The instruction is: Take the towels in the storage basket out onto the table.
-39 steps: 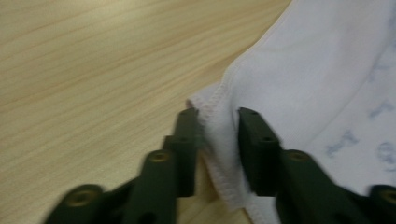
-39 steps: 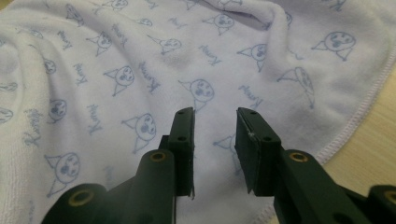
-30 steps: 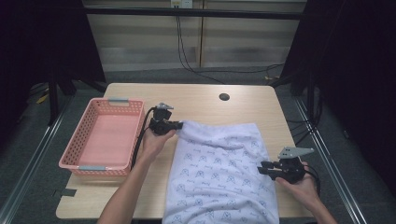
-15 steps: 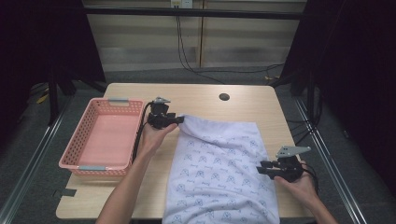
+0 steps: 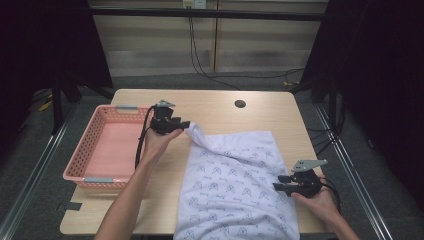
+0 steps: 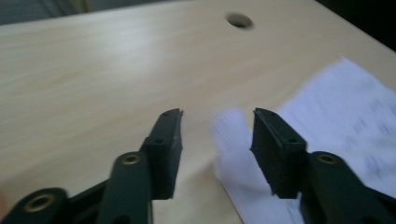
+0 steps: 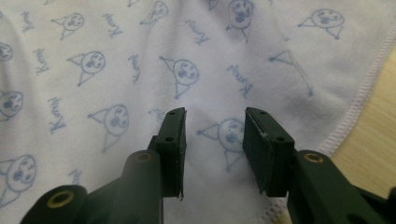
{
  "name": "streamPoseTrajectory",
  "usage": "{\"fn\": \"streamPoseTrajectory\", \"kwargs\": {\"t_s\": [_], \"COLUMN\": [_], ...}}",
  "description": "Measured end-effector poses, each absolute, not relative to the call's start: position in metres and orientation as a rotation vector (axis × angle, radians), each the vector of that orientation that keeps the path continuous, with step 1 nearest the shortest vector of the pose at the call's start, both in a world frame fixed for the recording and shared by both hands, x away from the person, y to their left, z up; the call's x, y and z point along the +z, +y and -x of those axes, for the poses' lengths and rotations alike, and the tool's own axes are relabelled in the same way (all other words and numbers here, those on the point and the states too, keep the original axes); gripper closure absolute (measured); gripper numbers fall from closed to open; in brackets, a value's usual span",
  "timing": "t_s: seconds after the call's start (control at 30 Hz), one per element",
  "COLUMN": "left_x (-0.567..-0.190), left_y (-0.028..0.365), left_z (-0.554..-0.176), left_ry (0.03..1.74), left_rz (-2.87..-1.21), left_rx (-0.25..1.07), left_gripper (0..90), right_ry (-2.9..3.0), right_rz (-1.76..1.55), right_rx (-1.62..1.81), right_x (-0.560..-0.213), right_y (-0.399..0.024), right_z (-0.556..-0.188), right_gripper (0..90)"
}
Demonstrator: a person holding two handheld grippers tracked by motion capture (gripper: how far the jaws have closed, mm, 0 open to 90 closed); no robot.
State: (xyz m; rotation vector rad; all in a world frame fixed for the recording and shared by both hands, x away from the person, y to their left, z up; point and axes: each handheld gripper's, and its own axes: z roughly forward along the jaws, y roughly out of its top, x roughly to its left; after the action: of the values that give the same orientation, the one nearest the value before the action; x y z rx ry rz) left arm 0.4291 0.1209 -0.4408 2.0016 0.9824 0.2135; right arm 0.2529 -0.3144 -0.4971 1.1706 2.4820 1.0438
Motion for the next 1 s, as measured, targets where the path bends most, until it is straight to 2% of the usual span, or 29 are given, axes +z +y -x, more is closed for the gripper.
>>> {"fn": "streamPoseTrajectory", "kwargs": {"t_s": [0.03, 0.2, 0.23, 0.4, 0.5, 0.53, 0.63, 0.67, 0.87, 0.9, 0.97, 1.0], "left_x": [-0.441, -0.456, -0.463, -0.489, -0.495, -0.494, -0.492, -0.492, -0.491, -0.49, -0.491, -0.491], "left_y": [0.121, 0.106, 0.106, 0.105, 0.106, 0.105, 0.111, 0.117, 0.136, 0.138, 0.142, 0.144], "left_z": [-0.429, -0.364, -0.353, -0.307, -0.287, -0.283, -0.274, -0.268, -0.237, -0.233, -0.224, -0.221], "left_ry": [0.982, 0.792, 0.779, 0.674, 0.631, 0.62, 0.591, 0.587, 0.609, 0.613, 0.612, 0.608], "left_rz": [-2.002, -2.154, -2.169, -2.284, -2.302, -2.326, -2.348, -2.353, -2.328, -2.33, -2.313, -2.305], "left_rx": [0.214, 0.092, 0.049, -0.003, 0.103, 0.15, 0.135, 0.131, 0.013, -0.038, -0.078, -0.08], "left_gripper": [64.4, 68.4, 67.3, 55.6, 52.3, 55.4, 80.5, 85.2, 85.9, 85.3, 82.1, 77.3], "right_ry": [2.482, 2.473, 2.471, 2.468, 2.461, 2.46, 2.452, 2.451, 2.477, 2.484, 2.509, 2.501], "right_rz": [-1.171, -1.161, -1.165, -1.177, -1.171, -1.171, -1.187, -1.192, -1.177, -1.177, -1.19, -1.169], "right_rx": [1.044, 1.022, 1.024, 1.02, 1.014, 0.999, 0.982, 0.977, 0.988, 0.995, 1.015, 1.013], "right_x": [-0.497, -0.497, -0.497, -0.497, -0.497, -0.497, -0.496, -0.496, -0.495, -0.495, -0.494, -0.492], "right_y": [-0.314, -0.313, -0.313, -0.313, -0.313, -0.313, -0.313, -0.313, -0.313, -0.312, -0.31, -0.309], "right_z": [-0.253, -0.252, -0.252, -0.252, -0.252, -0.252, -0.251, -0.249, -0.24, -0.239, -0.238, -0.236], "right_gripper": [60.7, 62.9, 62.7, 64.1, 67.3, 68.3, 69.2, 69.1, 66.9, 66.0, 57.2, 54.7]}}
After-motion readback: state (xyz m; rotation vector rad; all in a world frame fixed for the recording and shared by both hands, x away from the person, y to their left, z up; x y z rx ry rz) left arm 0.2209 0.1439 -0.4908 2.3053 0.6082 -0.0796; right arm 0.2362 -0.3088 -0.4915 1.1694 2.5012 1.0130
